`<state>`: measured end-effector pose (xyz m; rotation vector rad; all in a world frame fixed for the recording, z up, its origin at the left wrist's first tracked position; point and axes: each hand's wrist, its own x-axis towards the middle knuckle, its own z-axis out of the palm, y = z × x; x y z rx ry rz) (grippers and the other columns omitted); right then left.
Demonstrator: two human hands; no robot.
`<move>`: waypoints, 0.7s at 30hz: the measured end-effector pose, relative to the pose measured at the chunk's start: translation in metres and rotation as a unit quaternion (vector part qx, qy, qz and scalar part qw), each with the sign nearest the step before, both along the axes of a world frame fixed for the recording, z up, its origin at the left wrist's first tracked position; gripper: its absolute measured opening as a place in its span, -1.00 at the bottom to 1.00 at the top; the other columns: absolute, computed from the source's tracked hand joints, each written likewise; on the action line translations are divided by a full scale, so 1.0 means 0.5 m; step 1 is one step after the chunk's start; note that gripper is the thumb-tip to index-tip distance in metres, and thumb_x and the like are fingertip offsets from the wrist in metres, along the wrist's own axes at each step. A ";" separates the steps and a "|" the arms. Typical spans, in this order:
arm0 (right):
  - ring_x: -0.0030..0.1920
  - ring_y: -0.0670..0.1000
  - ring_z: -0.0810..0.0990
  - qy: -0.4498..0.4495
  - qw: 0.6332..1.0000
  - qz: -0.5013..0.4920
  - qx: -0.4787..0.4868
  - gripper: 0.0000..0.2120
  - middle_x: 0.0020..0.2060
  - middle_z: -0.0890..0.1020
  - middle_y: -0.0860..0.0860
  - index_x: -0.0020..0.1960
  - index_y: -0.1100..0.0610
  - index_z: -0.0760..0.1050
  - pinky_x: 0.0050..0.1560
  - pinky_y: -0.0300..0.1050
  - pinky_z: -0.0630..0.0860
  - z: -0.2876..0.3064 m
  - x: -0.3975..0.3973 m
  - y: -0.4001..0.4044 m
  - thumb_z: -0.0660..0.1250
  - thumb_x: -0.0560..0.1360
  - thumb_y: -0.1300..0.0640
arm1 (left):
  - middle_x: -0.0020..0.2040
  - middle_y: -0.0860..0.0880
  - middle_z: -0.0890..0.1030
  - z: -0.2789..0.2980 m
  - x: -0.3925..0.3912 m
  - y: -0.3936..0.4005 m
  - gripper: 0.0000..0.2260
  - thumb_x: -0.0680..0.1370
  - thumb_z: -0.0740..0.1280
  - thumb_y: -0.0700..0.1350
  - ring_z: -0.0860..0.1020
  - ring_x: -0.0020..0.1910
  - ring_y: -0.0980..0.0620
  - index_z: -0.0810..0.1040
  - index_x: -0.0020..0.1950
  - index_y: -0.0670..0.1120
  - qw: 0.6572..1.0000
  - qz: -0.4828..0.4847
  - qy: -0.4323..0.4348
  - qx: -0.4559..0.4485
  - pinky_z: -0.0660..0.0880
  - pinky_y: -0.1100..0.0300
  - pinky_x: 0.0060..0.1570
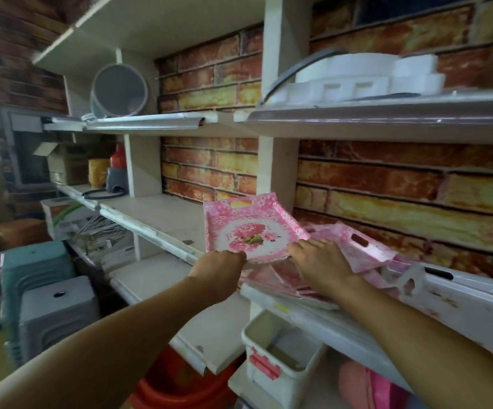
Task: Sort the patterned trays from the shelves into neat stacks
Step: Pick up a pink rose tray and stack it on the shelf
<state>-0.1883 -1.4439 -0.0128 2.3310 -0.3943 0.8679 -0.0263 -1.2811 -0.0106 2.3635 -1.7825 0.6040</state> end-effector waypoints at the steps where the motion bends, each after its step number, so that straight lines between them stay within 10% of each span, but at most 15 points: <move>1: -0.46 0.10 0.56 -0.004 1.000 0.010 0.002 -0.83 -0.44 0.56 0.03 -0.29 0.11 0.49 -0.47 -0.16 0.39 -0.001 0.031 0.026 0.48 0.23 0.20 | 0.04 -0.13 0.58 -0.001 0.026 0.031 -0.80 0.56 0.15 -0.22 0.57 -0.01 -0.20 0.44 0.16 -0.08 1.000 0.005 -0.001 -0.001 0.43 0.04 -0.16; 9: -0.34 0.11 0.60 0.008 0.998 0.061 0.025 -0.94 -0.29 0.64 0.04 -0.19 0.10 0.53 -0.38 -0.10 0.46 -0.014 0.270 0.233 0.39 0.41 0.13 | 0.04 -0.10 0.58 -0.008 0.227 0.265 -0.76 0.56 0.13 -0.24 0.58 -0.02 -0.16 0.41 0.19 -0.07 0.997 0.069 -0.009 0.012 0.36 0.09 -0.25; 21: -0.48 0.10 0.55 0.012 0.994 0.101 0.041 -0.74 -0.44 0.57 0.02 -0.29 0.10 0.51 -0.50 -0.19 0.38 -0.057 0.561 0.345 0.56 0.15 0.24 | 0.02 -0.06 0.59 -0.035 0.478 0.407 -0.75 0.52 0.19 -0.23 0.58 -0.05 -0.14 0.41 0.18 -0.05 0.990 0.136 -0.007 0.038 0.43 0.06 -0.22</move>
